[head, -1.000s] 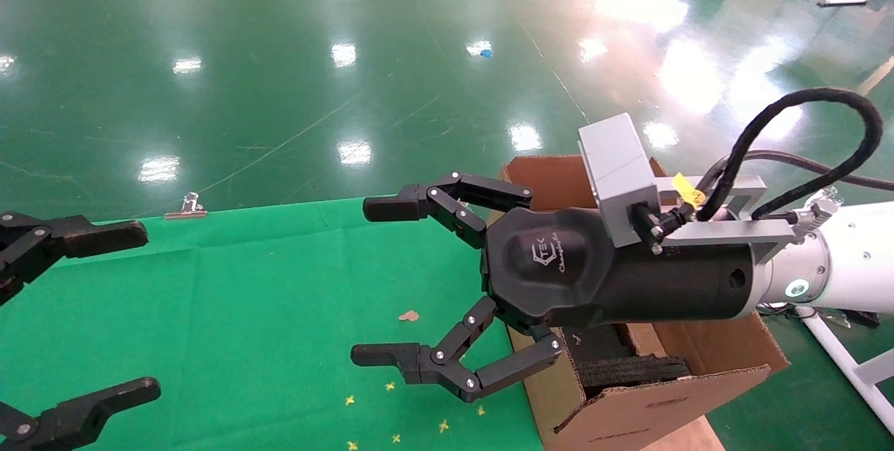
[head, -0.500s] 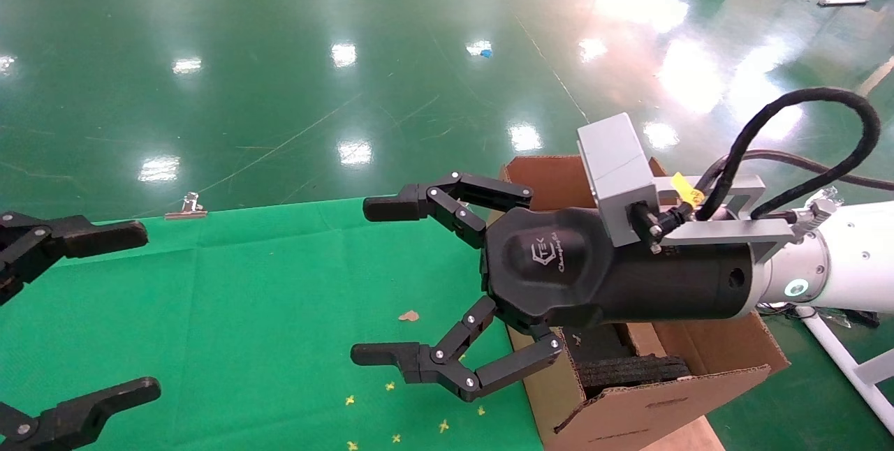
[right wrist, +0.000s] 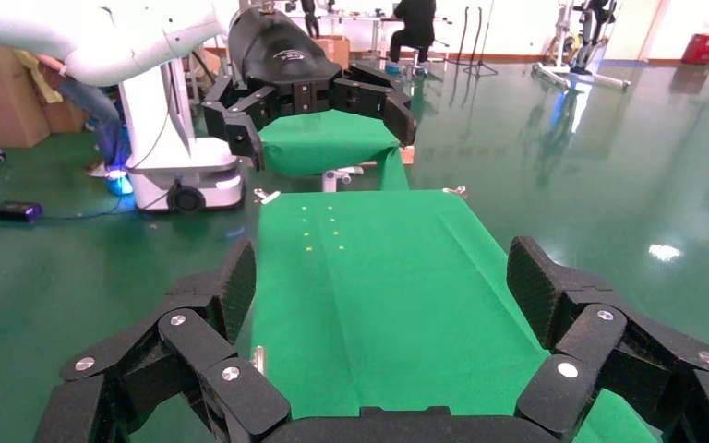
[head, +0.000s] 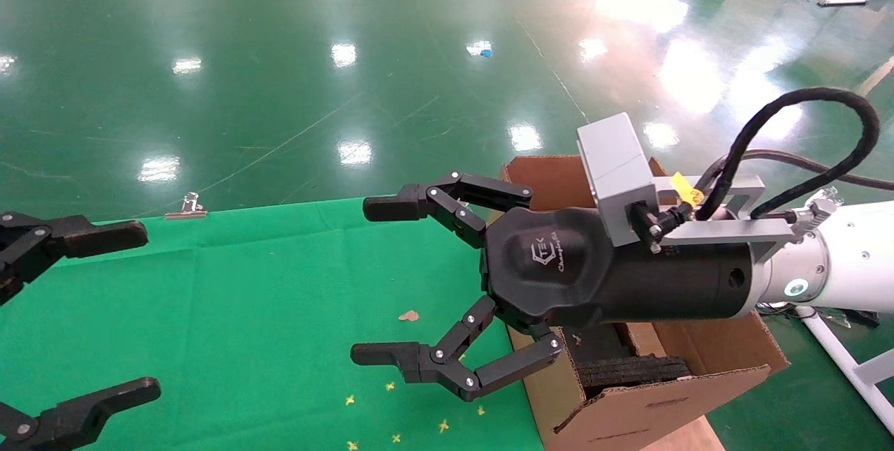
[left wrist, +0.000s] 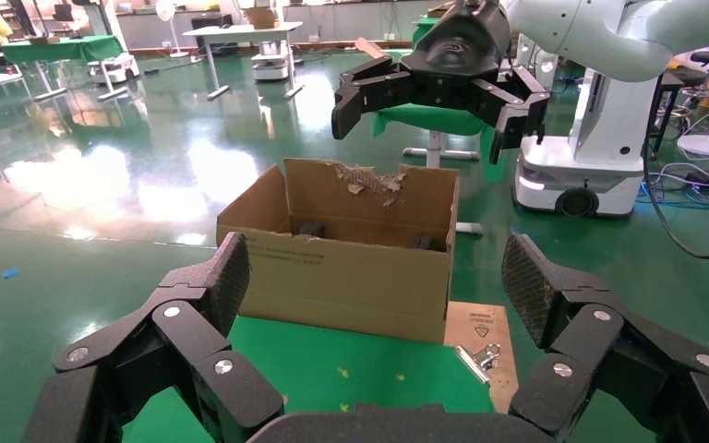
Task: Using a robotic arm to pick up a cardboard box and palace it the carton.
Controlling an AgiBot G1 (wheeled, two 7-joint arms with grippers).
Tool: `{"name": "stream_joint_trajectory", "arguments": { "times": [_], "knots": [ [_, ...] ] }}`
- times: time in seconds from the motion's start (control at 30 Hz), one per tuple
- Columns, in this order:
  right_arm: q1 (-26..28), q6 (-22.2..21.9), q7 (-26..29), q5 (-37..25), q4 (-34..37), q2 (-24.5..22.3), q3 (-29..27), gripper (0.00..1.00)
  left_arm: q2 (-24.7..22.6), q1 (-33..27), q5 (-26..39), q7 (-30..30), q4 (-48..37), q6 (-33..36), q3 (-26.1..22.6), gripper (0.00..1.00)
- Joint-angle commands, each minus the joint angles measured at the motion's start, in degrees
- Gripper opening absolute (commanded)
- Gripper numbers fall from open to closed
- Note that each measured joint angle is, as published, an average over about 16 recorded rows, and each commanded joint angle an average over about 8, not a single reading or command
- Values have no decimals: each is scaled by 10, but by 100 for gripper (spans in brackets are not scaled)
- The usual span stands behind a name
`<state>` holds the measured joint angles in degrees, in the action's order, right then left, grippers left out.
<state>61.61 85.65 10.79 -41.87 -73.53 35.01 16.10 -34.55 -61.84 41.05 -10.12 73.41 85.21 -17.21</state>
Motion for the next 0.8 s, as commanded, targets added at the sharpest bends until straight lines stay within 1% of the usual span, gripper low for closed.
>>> {"name": "stream_joint_trajectory", "arguments": {
  "times": [0.03,0.8],
  "knots": [
    [0,0,0,0,0,0,0,100,0,0,0,0,0,0,0,100],
    [0,0,0,0,0,0,0,100,0,0,0,0,0,0,0,100]
  ]
}}
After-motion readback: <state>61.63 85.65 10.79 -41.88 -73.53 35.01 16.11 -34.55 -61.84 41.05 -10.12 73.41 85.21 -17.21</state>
